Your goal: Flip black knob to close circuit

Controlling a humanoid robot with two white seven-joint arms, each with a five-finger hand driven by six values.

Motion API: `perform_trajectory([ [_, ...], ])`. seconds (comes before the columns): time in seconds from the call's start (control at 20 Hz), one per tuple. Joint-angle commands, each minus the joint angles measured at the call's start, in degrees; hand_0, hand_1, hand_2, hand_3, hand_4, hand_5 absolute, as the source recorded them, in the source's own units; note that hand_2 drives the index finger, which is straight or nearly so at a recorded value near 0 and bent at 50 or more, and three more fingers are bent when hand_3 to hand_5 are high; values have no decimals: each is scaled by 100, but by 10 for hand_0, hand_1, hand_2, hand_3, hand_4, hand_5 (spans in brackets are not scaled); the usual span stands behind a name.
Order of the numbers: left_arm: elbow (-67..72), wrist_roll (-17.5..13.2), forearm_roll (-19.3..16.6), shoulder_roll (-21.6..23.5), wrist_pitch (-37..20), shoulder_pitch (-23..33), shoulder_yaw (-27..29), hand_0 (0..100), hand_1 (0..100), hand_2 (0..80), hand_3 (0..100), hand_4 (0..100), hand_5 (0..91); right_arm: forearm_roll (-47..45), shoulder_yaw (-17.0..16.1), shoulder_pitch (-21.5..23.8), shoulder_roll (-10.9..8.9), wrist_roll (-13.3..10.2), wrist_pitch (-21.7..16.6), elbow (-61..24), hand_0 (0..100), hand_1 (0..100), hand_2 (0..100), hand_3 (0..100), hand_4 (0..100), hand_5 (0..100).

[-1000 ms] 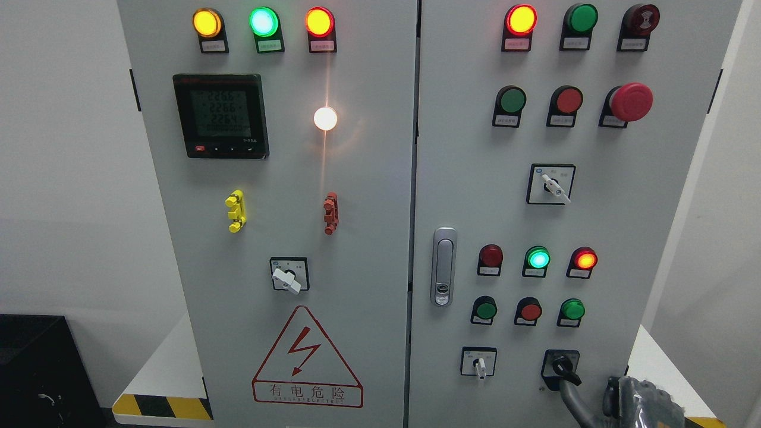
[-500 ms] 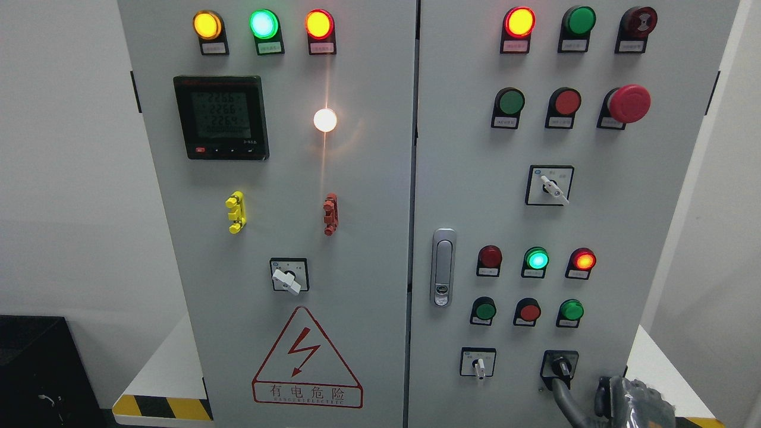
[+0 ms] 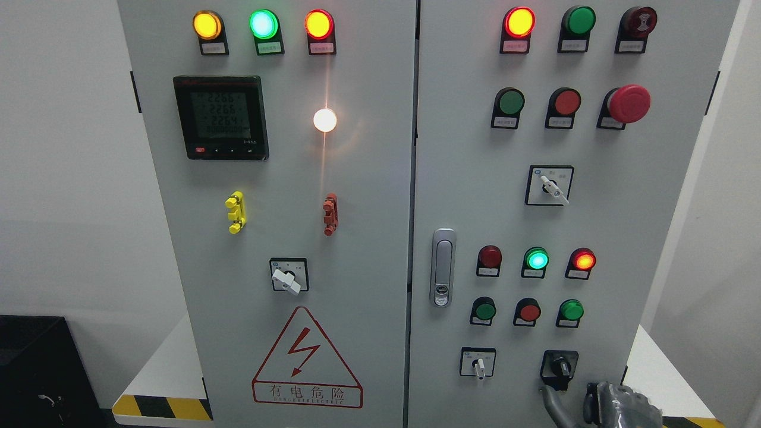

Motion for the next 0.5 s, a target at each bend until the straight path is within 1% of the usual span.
perform_trajectory([
  [0.0, -167, -3, 0, -3, 1, 132, 0, 120, 556, 0, 0, 0, 0, -3, 173, 268, 8, 69, -2, -574, 0, 3, 954, 1000, 975, 953],
  [0.1, -167, -3, 0, -3, 1, 132, 0, 120, 556, 0, 0, 0, 0, -29, 217, 347, 25, 96, 7, -715, 0, 4, 953, 1000, 974, 953],
  [0.35, -167, -3, 0, -3, 1, 132, 0, 120, 556, 0, 0, 0, 0, -90, 296, 584, 78, 69, 7, -1128, 0, 8, 931, 1000, 972, 951],
  [0.45, -167, -3, 0, -3, 1, 132, 0, 120, 556, 0, 0, 0, 0, -379, 445, 681, 87, 52, 33, -1277, 0, 9, 918, 1000, 968, 944],
])
